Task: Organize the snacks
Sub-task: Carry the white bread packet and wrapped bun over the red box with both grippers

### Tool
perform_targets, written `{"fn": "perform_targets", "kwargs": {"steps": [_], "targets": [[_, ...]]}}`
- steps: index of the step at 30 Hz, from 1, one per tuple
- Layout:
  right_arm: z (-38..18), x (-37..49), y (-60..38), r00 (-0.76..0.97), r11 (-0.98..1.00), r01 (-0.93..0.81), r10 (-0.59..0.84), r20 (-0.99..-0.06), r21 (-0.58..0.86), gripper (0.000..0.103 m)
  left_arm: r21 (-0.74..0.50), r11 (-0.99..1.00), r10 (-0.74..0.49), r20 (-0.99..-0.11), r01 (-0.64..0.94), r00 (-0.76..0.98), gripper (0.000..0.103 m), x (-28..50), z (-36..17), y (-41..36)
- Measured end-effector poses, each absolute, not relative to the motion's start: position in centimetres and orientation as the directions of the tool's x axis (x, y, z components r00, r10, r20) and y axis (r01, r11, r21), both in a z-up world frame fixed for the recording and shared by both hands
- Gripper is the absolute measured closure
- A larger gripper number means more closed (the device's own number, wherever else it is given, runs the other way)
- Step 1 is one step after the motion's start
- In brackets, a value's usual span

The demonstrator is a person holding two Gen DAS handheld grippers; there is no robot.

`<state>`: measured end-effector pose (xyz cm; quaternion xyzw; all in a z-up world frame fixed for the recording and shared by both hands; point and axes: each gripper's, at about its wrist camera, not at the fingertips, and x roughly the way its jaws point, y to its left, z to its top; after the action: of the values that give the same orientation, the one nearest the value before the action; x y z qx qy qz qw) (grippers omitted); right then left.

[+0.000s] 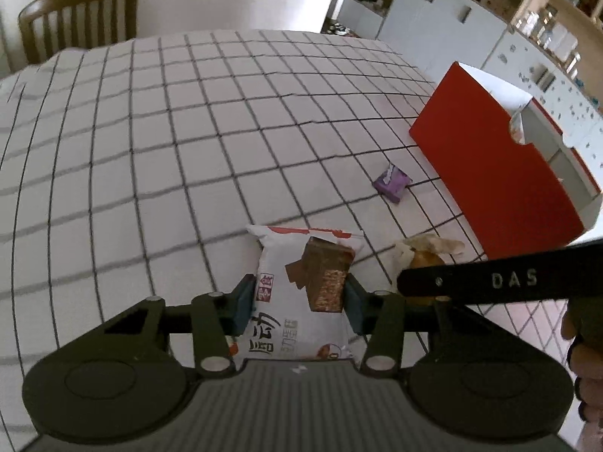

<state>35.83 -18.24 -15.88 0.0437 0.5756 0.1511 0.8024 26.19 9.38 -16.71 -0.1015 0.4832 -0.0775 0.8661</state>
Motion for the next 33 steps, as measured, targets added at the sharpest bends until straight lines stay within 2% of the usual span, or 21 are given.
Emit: {"fn": "perform_targets", "kwargs": {"steps": [15,33], "targets": [[-13.7,28.9,-20.0,0.241,0.919,-0.233,0.372,-0.896,0.318,0.059,-0.309,0.950,-0.245,-0.822,-0.041,0.514,0.057,20.0,-15.3,10.2],[-5.4,25.1,-24.5,0.383,0.902,-0.295,0.415,-0.826,0.316,0.058,-0.316,0.949,-0.264,-0.752,0.021,0.605,0.056,16.6,-6.3,6.0]]}}
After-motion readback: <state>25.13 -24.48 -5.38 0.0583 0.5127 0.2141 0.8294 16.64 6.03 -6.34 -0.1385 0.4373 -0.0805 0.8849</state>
